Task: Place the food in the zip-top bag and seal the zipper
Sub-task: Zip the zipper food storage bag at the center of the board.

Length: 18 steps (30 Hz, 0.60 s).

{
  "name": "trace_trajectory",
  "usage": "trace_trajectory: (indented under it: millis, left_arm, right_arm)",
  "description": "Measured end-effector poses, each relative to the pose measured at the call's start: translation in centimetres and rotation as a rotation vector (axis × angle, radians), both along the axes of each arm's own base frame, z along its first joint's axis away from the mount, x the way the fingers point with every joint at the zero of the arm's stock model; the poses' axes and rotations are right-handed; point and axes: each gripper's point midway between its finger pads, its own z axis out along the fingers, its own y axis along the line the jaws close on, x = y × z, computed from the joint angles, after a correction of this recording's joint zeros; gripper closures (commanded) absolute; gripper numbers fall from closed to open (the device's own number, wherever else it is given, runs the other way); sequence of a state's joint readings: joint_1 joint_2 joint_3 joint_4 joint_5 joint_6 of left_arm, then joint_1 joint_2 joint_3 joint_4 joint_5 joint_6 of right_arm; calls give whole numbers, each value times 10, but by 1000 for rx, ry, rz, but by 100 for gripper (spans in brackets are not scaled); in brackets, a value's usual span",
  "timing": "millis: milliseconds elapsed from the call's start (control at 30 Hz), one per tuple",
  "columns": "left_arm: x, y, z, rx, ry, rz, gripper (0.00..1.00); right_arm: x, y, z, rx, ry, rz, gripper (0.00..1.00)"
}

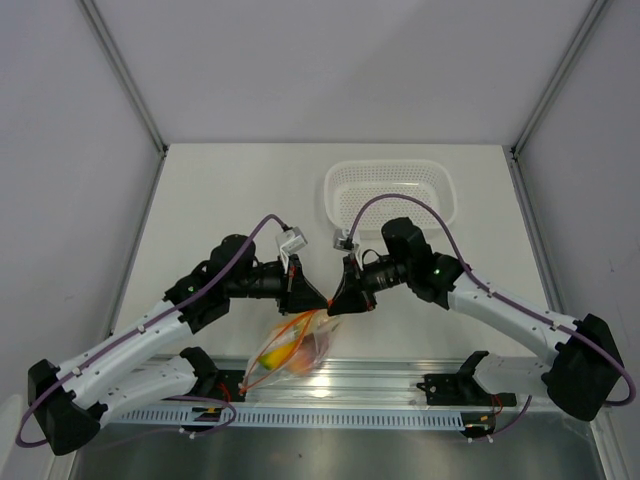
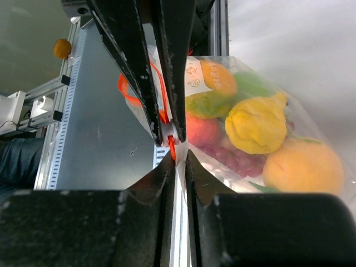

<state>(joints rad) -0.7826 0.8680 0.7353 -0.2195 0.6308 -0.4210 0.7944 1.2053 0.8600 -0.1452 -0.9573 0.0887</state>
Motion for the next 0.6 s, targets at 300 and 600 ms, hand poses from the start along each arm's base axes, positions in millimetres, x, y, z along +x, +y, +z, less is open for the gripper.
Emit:
trace_trajectory:
  millis: [300, 600]
  left_arm:
    - [-1, 0, -1, 1, 6, -7, 99]
    - [-2, 0, -1, 1, 16, -20, 99]
  right_arm:
    - [-4, 2, 6, 16, 15, 46, 100]
    - [-7, 5, 6, 10, 63, 56, 100]
